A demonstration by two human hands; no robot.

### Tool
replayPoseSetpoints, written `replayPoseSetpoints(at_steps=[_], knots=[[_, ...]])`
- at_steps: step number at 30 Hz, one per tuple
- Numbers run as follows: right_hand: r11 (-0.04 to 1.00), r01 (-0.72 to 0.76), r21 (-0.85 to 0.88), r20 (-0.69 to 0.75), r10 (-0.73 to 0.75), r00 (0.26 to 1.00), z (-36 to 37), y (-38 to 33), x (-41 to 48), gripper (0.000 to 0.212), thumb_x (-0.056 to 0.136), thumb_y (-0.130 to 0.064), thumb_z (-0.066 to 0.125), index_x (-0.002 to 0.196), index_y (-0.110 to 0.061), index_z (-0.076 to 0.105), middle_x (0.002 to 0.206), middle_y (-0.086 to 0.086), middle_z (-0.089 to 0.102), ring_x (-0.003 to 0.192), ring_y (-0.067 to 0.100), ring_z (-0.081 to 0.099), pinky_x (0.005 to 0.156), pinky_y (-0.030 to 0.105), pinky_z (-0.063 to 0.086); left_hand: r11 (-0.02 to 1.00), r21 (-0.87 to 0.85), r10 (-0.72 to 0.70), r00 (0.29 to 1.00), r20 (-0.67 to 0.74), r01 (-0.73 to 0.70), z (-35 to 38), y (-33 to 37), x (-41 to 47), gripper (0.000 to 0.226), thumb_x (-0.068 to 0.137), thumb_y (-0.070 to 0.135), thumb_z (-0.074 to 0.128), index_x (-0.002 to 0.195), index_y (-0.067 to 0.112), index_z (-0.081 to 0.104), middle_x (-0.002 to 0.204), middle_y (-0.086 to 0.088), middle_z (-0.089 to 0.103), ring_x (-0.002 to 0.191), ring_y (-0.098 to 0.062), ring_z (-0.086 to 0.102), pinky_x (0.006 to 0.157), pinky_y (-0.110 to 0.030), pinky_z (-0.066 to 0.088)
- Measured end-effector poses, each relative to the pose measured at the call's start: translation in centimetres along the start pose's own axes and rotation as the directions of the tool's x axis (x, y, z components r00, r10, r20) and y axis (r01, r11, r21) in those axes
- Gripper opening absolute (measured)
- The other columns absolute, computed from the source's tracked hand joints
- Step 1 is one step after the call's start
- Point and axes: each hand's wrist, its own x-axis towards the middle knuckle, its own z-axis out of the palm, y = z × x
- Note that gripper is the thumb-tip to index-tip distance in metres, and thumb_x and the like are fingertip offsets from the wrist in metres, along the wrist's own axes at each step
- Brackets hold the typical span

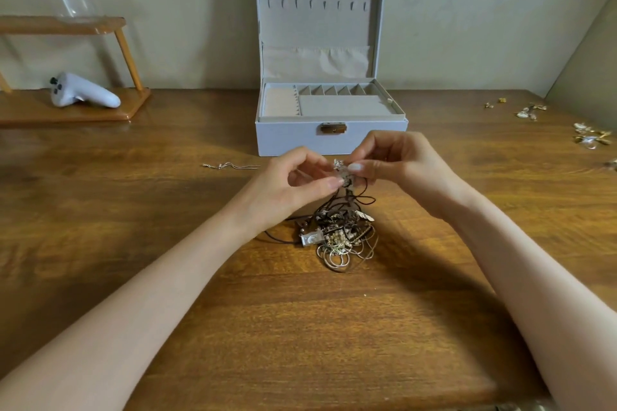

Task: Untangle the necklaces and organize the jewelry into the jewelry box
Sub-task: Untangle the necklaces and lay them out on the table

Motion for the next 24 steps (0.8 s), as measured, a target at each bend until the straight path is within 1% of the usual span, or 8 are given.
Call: replayPoseSetpoints(at_steps=[2,4,5,9,13,17,21,24], knots=[[1.000,0.005,0.010,0.020,-0.005,1.000,0.5,0.0,-0.1,0.008,0.078,0.000,0.067,0.077,-0.006,0.064,0.072,0.007,0.067,0.065,0.011,0.062,0.065,0.021,0.052,0.999,0.023,0.044,0.999,0.009,-0.044,0.6,-0.1,0.0,0.026,0.075,0.040,0.069,0.091,0.020,0.064,0.083,0.012,0.063,0.077,-0.006,0.057,0.072,-0.021,0.044],[1.000,0.011,0.019,0.025,-0.012,1.000,0.4,0.0,-0.1,0.006,0.078,0.001,0.068,0.078,-0.005,0.064,0.070,0.005,0.067,0.064,0.010,0.061,0.064,0.020,0.052,0.997,0.046,0.070,0.997,-0.012,-0.069,0.8,-0.2,0.1,0.009,0.082,0.025,0.069,0.082,0.019,0.063,0.075,0.010,0.060,0.067,0.000,0.052,0.065,-0.016,0.041],[1.000,0.015,0.014,0.022,-0.015,1.000,0.3,-0.1,-0.1,0.006,0.078,0.001,0.068,0.078,-0.004,0.064,0.068,0.005,0.066,0.062,0.011,0.060,0.063,0.020,0.051,0.996,0.055,0.074,0.997,-0.022,-0.072,0.7,-0.2,0.1,0.007,0.083,0.021,0.069,0.080,0.019,0.063,0.075,0.009,0.060,0.066,0.001,0.051,0.064,-0.013,0.041],[0.999,0.031,0.016,-0.003,-0.031,1.000,-0.3,-0.4,-0.1,0.007,0.080,0.003,0.066,0.078,-0.004,0.063,0.060,-0.001,0.065,0.057,0.010,0.058,0.059,0.018,0.048,0.996,0.061,0.063,0.998,-0.012,-0.063,-0.1,0.1,0.1,0.009,0.085,0.022,0.065,0.083,0.013,0.065,0.076,0.005,0.062,0.069,-0.001,0.052,0.066,-0.012,0.040],[0.999,0.041,0.030,-0.017,-0.040,0.999,-0.6,-0.6,-0.2,0.009,0.080,0.006,0.064,0.077,-0.002,0.062,0.058,-0.004,0.066,0.055,0.007,0.059,0.058,0.017,0.048,0.998,0.030,0.059,0.998,-0.009,-0.058,-0.3,-0.1,0.1,0.010,0.086,0.019,0.063,0.084,0.010,0.062,0.078,0.002,0.060,0.074,-0.005,0.052,0.069,-0.013,0.039],[1.000,0.024,0.013,-0.017,-0.024,1.000,-0.6,-0.6,-0.2,0.011,0.079,0.006,0.066,0.075,-0.005,0.064,0.057,-0.004,0.064,0.055,0.009,0.057,0.059,0.018,0.047,0.999,0.007,0.038,0.999,0.014,-0.038,-0.2,-0.2,0.1,0.011,0.083,0.019,0.066,0.084,0.013,0.057,0.078,0.006,0.058,0.073,-0.002,0.053,0.069,-0.010,0.040],[1.000,0.002,0.003,-0.033,-0.002,0.999,-0.9,-0.7,-0.2,0.015,0.078,0.007,0.066,0.072,-0.007,0.065,0.057,-0.005,0.064,0.056,0.009,0.054,0.059,0.019,0.045,0.999,0.006,0.051,0.999,0.016,-0.051,-0.6,0.0,0.1,0.014,0.081,0.023,0.069,0.080,0.015,0.058,0.073,0.008,0.065,0.070,0.002,0.055,0.068,-0.009,0.042],[1.000,-0.002,-0.007,-0.040,0.002,0.999,-1.0,-0.8,-0.1,0.016,0.078,0.008,0.066,0.072,-0.007,0.065,0.057,-0.006,0.063,0.055,0.007,0.053,0.057,0.016,0.043,0.997,0.005,0.076,0.997,0.027,-0.076,-0.9,0.3,0.0,0.013,0.079,0.022,0.068,0.078,0.015,0.057,0.073,0.005,0.071,0.075,-0.006,0.060,0.071,-0.012,0.046]])
